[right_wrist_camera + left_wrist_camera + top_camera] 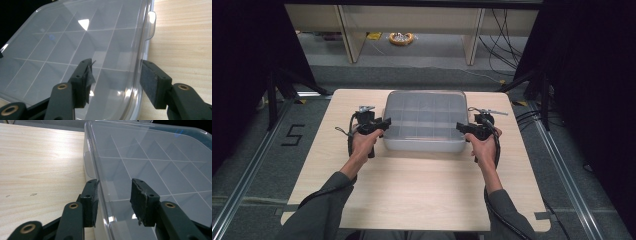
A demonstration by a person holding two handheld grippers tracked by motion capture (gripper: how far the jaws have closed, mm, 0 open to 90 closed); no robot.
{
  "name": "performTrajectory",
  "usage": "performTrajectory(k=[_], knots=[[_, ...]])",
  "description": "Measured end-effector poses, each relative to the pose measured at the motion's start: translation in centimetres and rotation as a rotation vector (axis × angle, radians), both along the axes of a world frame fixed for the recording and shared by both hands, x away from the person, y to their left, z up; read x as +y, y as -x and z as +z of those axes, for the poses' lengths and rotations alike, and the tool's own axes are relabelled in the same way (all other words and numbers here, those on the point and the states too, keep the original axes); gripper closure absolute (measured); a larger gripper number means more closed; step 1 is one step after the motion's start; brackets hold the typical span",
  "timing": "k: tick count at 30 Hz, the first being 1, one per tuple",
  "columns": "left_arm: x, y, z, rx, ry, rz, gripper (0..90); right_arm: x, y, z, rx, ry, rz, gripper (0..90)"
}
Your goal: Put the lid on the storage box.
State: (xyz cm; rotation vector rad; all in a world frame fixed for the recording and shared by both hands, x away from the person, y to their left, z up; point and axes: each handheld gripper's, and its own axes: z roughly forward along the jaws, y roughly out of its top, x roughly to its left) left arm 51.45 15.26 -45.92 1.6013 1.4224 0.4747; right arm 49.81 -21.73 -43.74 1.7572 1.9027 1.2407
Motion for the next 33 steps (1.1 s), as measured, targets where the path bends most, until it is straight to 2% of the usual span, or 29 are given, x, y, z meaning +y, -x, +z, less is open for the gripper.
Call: performTrajectory(k=[1, 2, 3, 4, 5, 6, 7, 9, 10, 12, 13, 15, 16, 17, 18, 20, 22, 26, 28, 31, 32, 33], knots=[[0.1, 0.0, 0.0, -0.002, 0.003, -0.007, 56.8, -0.3, -0.1, -0.1, -0.037, 0.038, 0.018, 46.0], [0.1, -0.1, 0.0, -0.002, 0.002, -0.009, 56.7, 0.0, 0.1, 0.0, 0.005, -0.004, -0.006, 46.0], [0.1, -0.1, 0.0, -0.001, -0.001, -0.011, 56.7, 0.0, 0.0, 0.0, 0.001, 0.004, -0.009, 46.0], [0.1, -0.1, 0.0, 0.000, -0.004, -0.011, 56.7, -0.3, -0.2, -0.2, -0.029, 0.034, 0.012, 46.0], [0.0, -0.1, 0.0, 0.000, -0.010, -0.013, 56.7, -0.3, -0.3, -0.1, -0.018, 0.034, 0.008, 46.0], [0.0, -0.1, 0.1, 0.003, -0.020, -0.011, 56.7, -0.4, -0.3, -0.1, -0.034, 0.041, 0.028, 46.0], [0.0, -0.1, 0.1, 0.001, -0.024, -0.012, 56.7, -0.2, -0.1, 0.2, 0.007, 0.008, 0.009, 46.0], [-0.1, -0.2, 0.2, 0.003, -0.029, -0.013, 56.5, -0.3, -0.2, 0.2, -0.002, 0.012, 0.018, 46.0], [-0.1, -0.2, 0.2, -0.001, -0.029, -0.014, 56.4, -0.2, -0.1, 0.3, 0.014, 0.005, 0.007, 46.1], [-0.2, -0.1, 0.2, -0.007, -0.047, -0.016, 56.4, -0.6, -0.2, 0.1, -0.008, 0.029, 0.025, 46.3], [-0.2, -0.1, 0.2, -0.007, -0.055, -0.016, 56.4, -0.6, -0.1, 0.2, 0.010, 0.019, 0.026, 46.0], [-0.2, -0.1, 0.1, -0.001, -0.048, -0.015, 56.5, -0.8, 0.0, 0.3, 0.003, 0.027, 0.014, 45.8], [-0.2, -0.1, 0.1, 0.000, -0.045, -0.009, 56.3, -0.7, 0.1, 0.3, 0.020, -0.012, -0.011, 46.5], [-0.3, -0.1, 0.1, -0.001, -0.044, -0.009, 56.3, -0.8, 0.3, 0.5, 0.052, -0.041, -0.009, 47.4], [-0.3, -0.1, 0.1, -0.004, -0.043, -0.010, 56.2, -1.2, 0.0, 0.0, 0.009, 0.020, 0.027, 47.5], [-0.2, -0.1, 0.1, 0.003, -0.044, -0.009, 56.3, -1.2, 0.0, -0.4, 0.032, 0.003, 0.032, 47.4], [-0.2, -0.1, 0.1, 0.005, -0.032, -0.004, 56.3, -1.2, -0.1, -0.8, 0.030, 0.020, 0.032, 46.9], [0.2, -0.2, 0.1, 0.027, -0.012, 0.021, 51.8, -1.2, 0.1, -1.0, 0.067, -0.048, 0.017, 46.8], [0.5, -0.3, 0.0, 0.036, 0.016, 0.024, 49.9, -1.6, -0.2, -1.3, 0.021, -0.029, 0.036, 46.8], [0.9, -0.5, -0.1, 0.053, 0.055, 0.034, 48.4, -1.3, -0.2, -1.1, 0.042, -0.049, 0.024, 47.4], [1.0, -0.5, -0.1, 0.058, 0.062, 0.035, 48.0, -1.5, -0.4, -1.1, 0.022, -0.020, 0.040, 47.9], [1.1, -0.6, -0.2, 0.064, 0.071, 0.037, 47.6, -1.5, -0.4, -1.0, 0.017, -0.017, 0.046, 48.0]])
